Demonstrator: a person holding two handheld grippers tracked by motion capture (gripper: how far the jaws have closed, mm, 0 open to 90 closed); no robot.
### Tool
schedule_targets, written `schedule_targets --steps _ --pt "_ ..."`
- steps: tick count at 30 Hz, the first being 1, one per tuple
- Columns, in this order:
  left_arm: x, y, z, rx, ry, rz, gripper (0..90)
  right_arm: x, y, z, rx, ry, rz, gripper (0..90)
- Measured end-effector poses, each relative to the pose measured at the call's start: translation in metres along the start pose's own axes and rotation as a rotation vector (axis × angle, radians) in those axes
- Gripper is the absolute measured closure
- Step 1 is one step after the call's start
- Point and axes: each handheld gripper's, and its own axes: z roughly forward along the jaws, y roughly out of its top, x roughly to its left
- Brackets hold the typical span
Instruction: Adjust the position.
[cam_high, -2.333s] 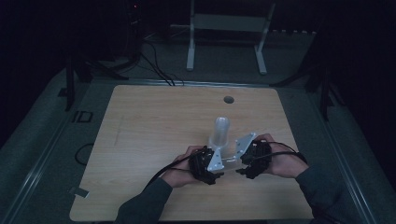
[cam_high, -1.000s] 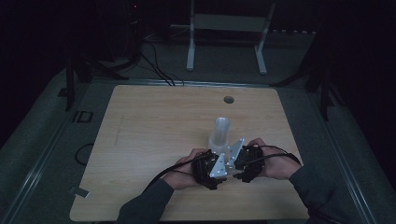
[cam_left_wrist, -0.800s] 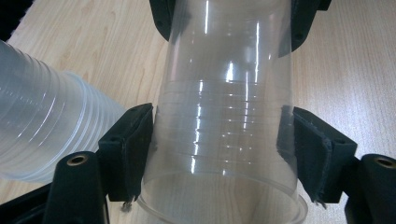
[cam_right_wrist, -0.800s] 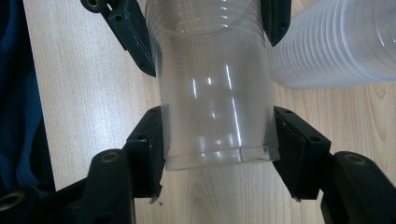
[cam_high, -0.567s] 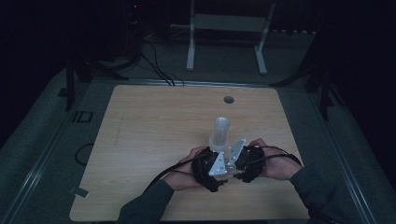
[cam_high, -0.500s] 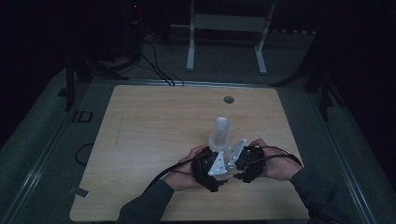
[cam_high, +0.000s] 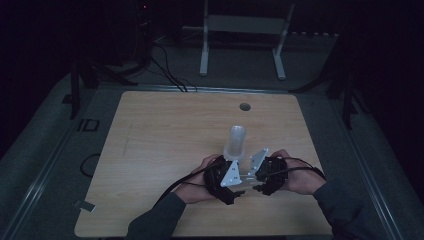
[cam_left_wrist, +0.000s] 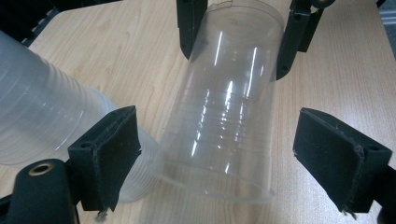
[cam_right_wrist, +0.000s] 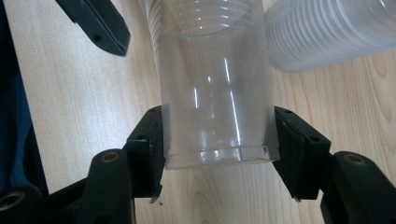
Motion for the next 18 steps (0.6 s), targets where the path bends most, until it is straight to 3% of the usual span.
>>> schedule_targets --steps 8,18 --pt "0.004 -0.002 -0.005 -0.034 0.006 -0.03 19.0 -0.003 -0.011 -0.002 -0.009 -0.019 0.048 41.3" --pt "0.008 -0.004 -0.007 -0.052 0.015 -0.058 23.5 -0.005 -0.032 -0.005 -0.063 -0.035 0.131 41.3"
